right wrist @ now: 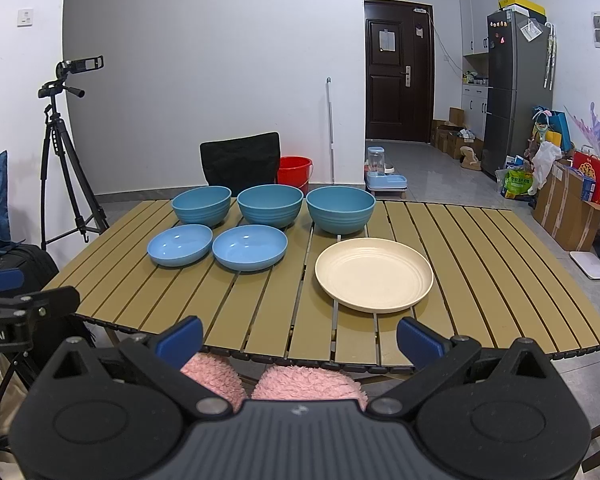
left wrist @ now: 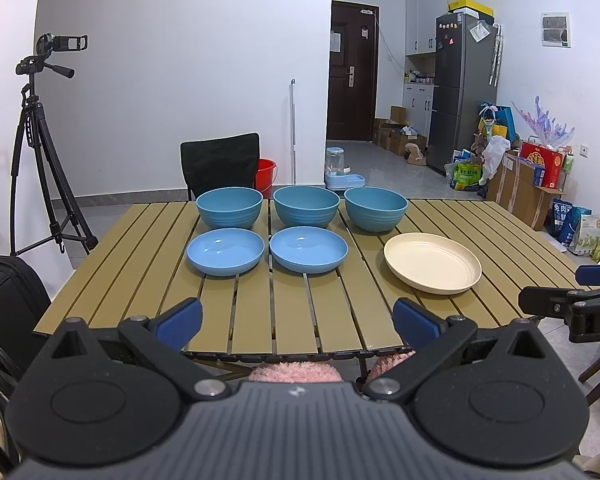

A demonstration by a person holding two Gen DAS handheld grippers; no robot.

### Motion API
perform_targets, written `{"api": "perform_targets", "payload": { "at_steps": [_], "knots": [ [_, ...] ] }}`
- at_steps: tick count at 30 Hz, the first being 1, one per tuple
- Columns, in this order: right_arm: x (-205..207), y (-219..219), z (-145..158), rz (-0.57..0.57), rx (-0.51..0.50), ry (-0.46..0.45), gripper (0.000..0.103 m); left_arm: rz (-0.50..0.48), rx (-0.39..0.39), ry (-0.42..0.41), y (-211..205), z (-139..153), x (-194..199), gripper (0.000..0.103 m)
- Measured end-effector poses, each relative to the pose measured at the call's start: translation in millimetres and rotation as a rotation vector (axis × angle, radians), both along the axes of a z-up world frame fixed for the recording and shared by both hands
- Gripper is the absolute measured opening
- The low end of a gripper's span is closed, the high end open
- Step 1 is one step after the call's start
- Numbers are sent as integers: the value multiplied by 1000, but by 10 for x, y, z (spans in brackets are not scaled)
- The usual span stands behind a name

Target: Organize plates and bowls

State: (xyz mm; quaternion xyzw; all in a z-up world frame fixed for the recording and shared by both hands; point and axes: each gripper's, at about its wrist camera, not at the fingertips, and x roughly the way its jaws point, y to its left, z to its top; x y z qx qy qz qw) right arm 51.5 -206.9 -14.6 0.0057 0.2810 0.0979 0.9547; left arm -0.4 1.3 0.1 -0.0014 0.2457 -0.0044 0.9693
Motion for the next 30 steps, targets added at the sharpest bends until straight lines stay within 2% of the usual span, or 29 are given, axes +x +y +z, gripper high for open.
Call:
{"api": "perform_targets", "payload": {
  "at_steps": [30],
  "knots": [
    [-3, 2, -3, 0, 0, -2, 103, 0, -1, -1, 2, 33, -21, 103]
  ]
}}
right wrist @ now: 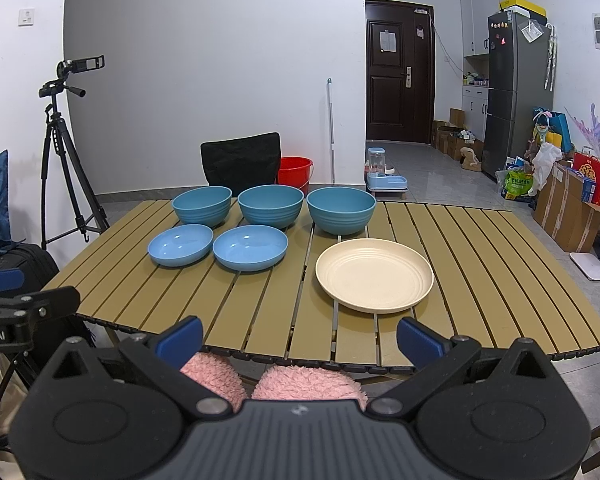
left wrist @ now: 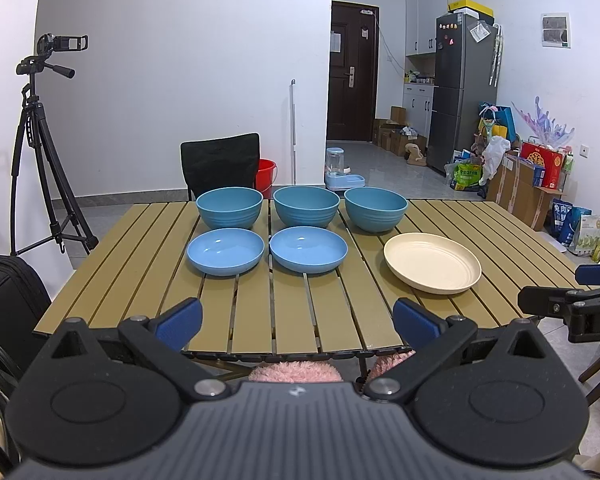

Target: Organize plates and bowls

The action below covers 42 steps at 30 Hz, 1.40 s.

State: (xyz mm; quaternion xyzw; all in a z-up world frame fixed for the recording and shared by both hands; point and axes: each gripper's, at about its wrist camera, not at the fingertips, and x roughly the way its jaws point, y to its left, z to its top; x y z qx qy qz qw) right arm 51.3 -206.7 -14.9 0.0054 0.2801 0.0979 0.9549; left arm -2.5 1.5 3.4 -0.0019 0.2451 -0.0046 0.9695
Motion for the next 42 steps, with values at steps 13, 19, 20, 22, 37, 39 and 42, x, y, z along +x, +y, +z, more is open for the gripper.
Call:
{"api": "perform_targets", "payload": {
  "at_steps": [13, 19, 20, 22, 37, 39, 42],
  "knots": [
    [2, 3, -3, 1, 0, 0, 103, 0, 1, 0, -4, 3, -3, 103],
    [1, 6, -3, 0, -1, 0, 103, 0, 0, 0, -2, -2, 1, 103],
    [1, 6, -3, 1, -1, 0, 103, 1, 0, 0, -2, 3, -3, 103],
    [2, 6, -4, 0, 0, 0, 103, 0, 0, 0, -2, 0, -2, 103],
    [2, -3, -5, 13, 0, 2, 103, 0, -2, -1, 1, 0, 4, 103],
    [43, 3, -20, 18, 0, 8, 103, 0, -5, 0, 0, -2, 8, 103],
    [88, -22, -49, 18, -1, 24, 103, 1, -11, 5, -15, 1, 52, 103]
  ]
}}
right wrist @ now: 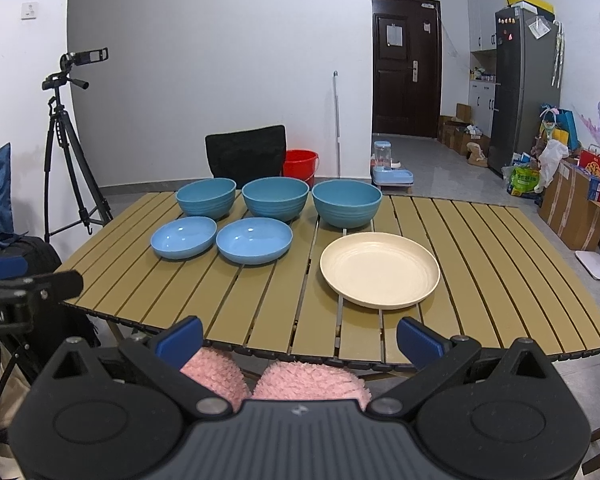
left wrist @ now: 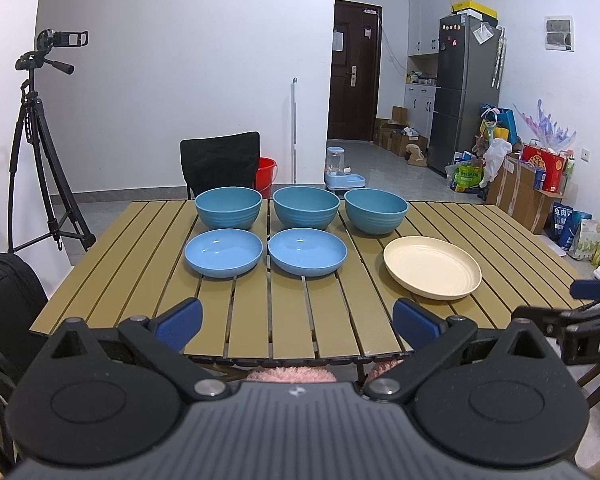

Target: Organize plates and bowls

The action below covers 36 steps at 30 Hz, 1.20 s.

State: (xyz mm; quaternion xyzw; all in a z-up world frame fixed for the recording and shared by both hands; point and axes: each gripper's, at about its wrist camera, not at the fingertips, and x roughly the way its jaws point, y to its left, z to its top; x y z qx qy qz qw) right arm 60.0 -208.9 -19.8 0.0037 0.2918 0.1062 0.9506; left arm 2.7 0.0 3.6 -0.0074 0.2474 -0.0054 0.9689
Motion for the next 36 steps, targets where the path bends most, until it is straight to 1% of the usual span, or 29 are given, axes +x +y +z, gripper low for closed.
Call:
{"api": "perform_targets", "payload": {
  "at_steps": [6, 14, 21, 27, 36],
  "knots": [
    [138, -59, -33, -6, 9, 41, 103, -3, -8, 17, -56, -2, 191, 103],
    [382, -125, -88, -24, -6, 67, 103, -12, -10, 42, -126, -10, 477, 103],
    [658, -209, -144, -32, 6, 92, 103, -15, -5, 64, -157, -12, 822, 103],
    [911, -304, -185, -61, 10, 104, 103, -29, -5, 89, -227, -51, 1144, 103],
    [1316, -477, -269, -99, 5, 130, 103, -57, -8, 126, -424, -132, 1654, 103]
  ]
}}
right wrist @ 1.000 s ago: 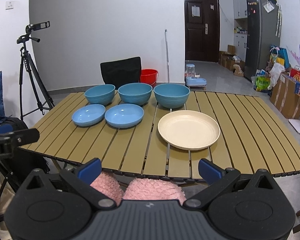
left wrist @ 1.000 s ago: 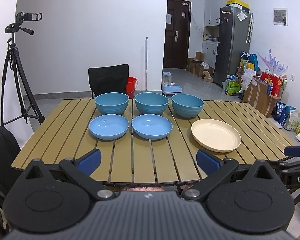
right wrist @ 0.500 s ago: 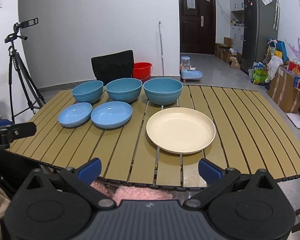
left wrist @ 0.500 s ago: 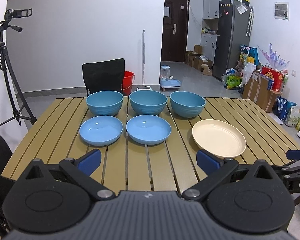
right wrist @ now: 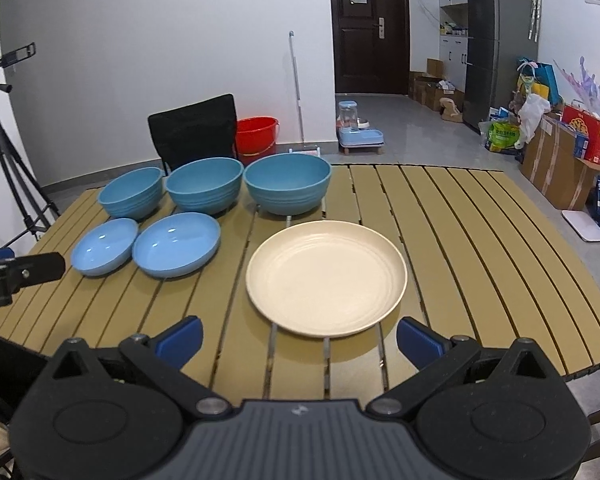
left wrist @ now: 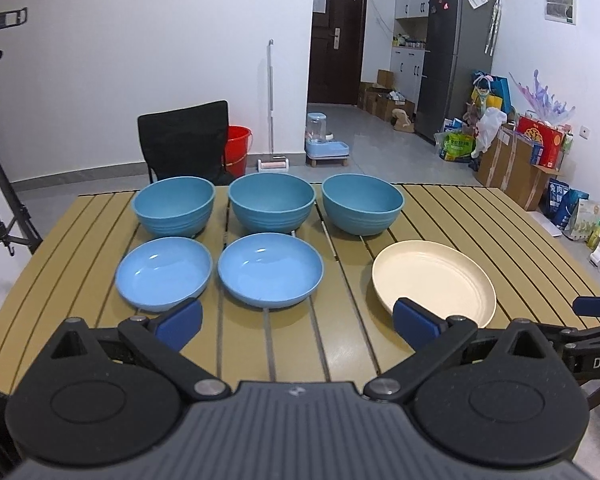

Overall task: Organize plates and bowls
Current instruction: 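Reach the left gripper to the cream plate rim and close on it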

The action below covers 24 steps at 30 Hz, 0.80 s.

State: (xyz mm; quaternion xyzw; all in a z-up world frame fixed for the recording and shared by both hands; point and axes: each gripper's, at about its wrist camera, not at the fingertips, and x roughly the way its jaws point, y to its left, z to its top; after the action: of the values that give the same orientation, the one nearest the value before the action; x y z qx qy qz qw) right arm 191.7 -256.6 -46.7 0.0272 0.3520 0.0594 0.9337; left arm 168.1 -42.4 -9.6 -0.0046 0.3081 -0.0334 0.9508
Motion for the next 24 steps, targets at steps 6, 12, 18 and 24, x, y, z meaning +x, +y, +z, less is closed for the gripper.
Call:
{"api": "perform_targets", "payload": {
  "at_steps": [6, 12, 18, 24],
  "knots": [
    [261, -112, -93, -13, -9, 31, 103, -23, -18, 27, -133, -53, 351, 103],
    [525, -228, -175, -31, -6, 60, 103, -39, -15, 55, -291, -113, 683, 103],
    [820, -398, -274, -57, 7, 93, 103, -50, -24, 108, -435, -248, 1016, 103],
    [1124, -572, -425, -82, 22, 139, 103, -59, -35, 192, -569, -437, 1383, 103]
  ]
}}
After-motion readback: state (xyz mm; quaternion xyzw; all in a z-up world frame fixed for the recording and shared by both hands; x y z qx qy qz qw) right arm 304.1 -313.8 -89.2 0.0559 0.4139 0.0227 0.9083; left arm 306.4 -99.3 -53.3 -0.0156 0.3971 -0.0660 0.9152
